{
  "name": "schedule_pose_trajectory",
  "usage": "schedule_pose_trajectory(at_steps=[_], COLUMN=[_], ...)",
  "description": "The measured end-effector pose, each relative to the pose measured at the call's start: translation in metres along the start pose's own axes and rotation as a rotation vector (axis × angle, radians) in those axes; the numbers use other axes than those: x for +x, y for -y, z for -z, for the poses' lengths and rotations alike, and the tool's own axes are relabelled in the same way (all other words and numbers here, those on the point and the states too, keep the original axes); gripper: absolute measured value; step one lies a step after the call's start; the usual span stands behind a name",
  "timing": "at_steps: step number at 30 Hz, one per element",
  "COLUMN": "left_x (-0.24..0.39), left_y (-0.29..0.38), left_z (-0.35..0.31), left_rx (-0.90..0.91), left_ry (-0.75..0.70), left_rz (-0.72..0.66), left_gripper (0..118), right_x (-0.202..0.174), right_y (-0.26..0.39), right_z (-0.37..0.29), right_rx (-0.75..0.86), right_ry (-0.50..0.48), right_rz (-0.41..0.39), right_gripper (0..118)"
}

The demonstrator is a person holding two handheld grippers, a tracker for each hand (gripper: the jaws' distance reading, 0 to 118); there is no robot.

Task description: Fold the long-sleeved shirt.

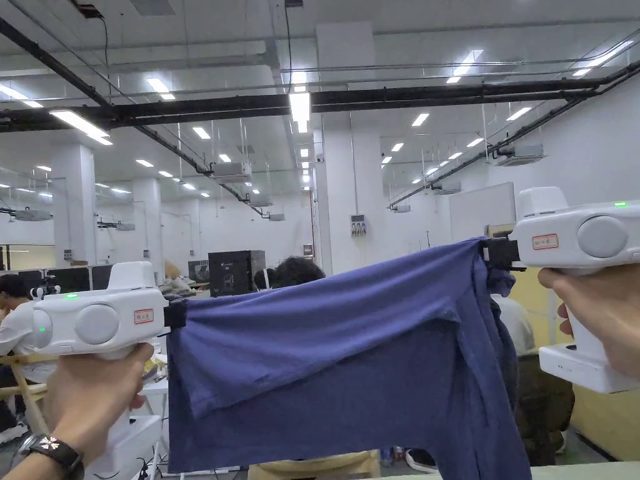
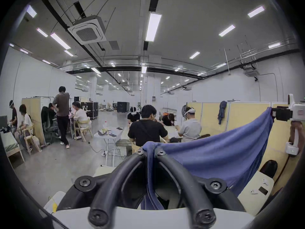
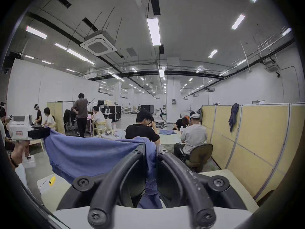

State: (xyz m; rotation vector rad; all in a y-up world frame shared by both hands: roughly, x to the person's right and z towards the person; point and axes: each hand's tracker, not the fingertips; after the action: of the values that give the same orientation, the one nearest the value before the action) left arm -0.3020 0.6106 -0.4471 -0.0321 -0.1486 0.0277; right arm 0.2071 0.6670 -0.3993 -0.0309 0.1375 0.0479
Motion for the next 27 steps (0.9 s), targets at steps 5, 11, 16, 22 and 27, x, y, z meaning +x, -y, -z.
schedule_pose_trajectory(at_steps=[5,11,16,22,27], left_x=[-0.004,-0.012,-0.022,-0.035,-0.042], left_y=[-0.001,0.006,0.009,0.023,0.034], left_z=[0.023,0.066,0.110,0.164,0.208], left_rx=[-0.009,-0.023,-0.033,-0.042,-0.062], left_ry=[0.000,-0.030,-0.045,-0.061,-0.078], left_rz=[0.002,0.036,0.028,0.034,0.038], left_gripper=[6,6,6,6,6], right_x=[0.003,0.001,0.004,0.006,0.008], right_y=[0.008,0.022,0.027,0.033,0.044], right_z=[0.024,0.074,0.125,0.182,0.225], right_rx=[-0.003,-0.026,-0.038,-0.038,-0.057], right_ry=[0.010,0.021,0.025,0.028,0.027], right_rz=[-0.017,-0.060,-0.067,-0.103,-0.138], right_gripper=[12,13,13,13,13])
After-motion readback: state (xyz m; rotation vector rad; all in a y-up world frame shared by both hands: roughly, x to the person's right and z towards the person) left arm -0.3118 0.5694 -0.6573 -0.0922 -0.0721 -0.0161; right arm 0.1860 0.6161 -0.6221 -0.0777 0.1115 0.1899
